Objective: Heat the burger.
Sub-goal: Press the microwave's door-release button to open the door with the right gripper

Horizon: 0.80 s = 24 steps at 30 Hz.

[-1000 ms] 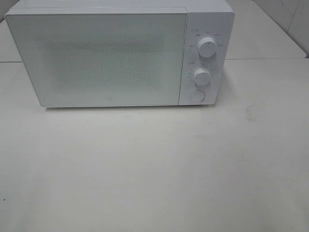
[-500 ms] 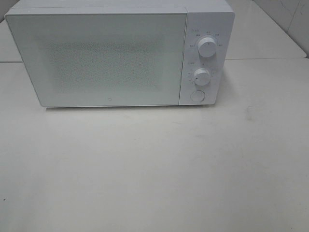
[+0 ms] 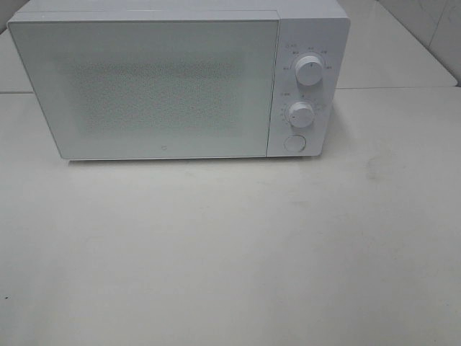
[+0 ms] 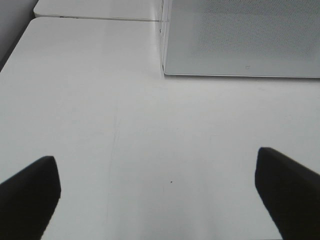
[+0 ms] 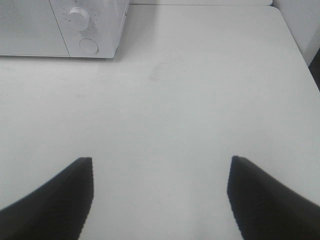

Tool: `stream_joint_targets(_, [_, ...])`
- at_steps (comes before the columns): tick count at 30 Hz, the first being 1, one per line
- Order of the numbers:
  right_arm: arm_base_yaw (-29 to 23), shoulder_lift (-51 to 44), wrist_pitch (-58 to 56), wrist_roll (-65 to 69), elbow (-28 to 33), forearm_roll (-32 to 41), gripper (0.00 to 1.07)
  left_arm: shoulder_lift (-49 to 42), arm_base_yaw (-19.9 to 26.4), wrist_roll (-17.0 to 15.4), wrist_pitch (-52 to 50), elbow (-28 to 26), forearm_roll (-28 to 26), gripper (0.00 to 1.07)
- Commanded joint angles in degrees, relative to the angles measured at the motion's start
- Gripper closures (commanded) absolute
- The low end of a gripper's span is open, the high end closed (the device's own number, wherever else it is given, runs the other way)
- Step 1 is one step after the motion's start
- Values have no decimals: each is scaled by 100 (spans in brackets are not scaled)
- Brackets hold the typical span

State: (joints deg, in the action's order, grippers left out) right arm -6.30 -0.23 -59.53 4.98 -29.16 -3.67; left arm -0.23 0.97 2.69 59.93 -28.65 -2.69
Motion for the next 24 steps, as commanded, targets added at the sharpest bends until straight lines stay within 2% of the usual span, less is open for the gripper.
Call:
stream_joint_targets(1, [23, -149, 11, 52, 11, -11, 33, -149, 0, -6, -52, 17, -34, 9])
stream_joint_targets(12, [23, -97, 533, 57, -149, -80, 33, -149, 0, -6, -52, 17, -34, 9])
stream_joint_targets(24, [23, 1071, 2762, 57, 327, -52, 33, -149, 0, -6, -52, 17, -34, 9])
